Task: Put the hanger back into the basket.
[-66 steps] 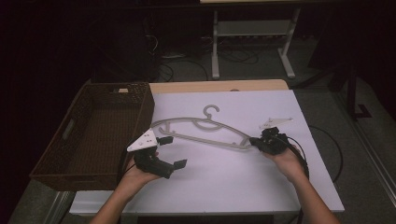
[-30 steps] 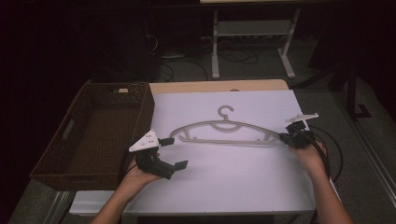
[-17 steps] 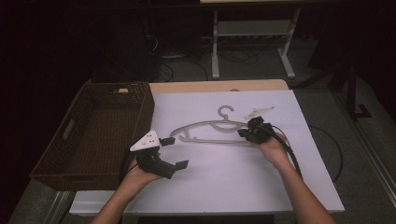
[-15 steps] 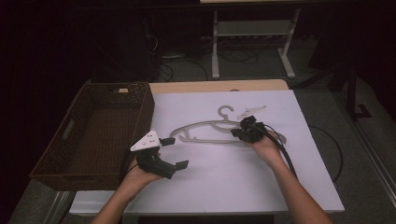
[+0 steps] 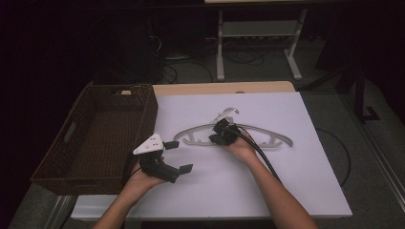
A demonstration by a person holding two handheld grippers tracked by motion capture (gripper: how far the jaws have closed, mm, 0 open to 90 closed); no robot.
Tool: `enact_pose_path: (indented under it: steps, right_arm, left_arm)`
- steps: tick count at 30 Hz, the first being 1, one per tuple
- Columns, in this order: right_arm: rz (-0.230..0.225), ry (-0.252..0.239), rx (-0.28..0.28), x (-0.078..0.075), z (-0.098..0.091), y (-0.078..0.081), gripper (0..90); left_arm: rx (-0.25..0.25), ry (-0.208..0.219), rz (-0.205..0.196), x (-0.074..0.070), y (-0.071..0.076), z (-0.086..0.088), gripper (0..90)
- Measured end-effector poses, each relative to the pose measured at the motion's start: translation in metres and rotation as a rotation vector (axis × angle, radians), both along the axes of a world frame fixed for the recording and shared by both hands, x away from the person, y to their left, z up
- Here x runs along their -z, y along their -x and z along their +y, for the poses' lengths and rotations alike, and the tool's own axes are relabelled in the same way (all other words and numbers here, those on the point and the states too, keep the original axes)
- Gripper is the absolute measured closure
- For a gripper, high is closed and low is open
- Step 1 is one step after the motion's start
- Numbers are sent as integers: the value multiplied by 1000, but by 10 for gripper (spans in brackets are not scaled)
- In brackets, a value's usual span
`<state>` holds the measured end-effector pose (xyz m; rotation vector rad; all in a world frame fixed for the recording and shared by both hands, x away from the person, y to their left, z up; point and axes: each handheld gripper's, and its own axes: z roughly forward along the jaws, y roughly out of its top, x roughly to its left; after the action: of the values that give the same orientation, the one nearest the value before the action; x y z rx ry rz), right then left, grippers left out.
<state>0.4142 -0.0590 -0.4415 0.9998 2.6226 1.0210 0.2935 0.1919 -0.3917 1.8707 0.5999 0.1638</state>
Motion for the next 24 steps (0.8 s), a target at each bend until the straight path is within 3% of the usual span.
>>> enact_pose_path:
  steps: [9,14,24]
  right_arm:
    - [21,19,-59,-1,3,13,894]
    - [0,63,-125,-2,1,34,894]
    - [3,68,-211,-4,-13,81,894]
  left_arm:
    - [-1,-5,-2,0,0,0,0]
    - [-2,-7,-2,0,0,0,0]
    - [-5,-8,-1,1,0,0,0]
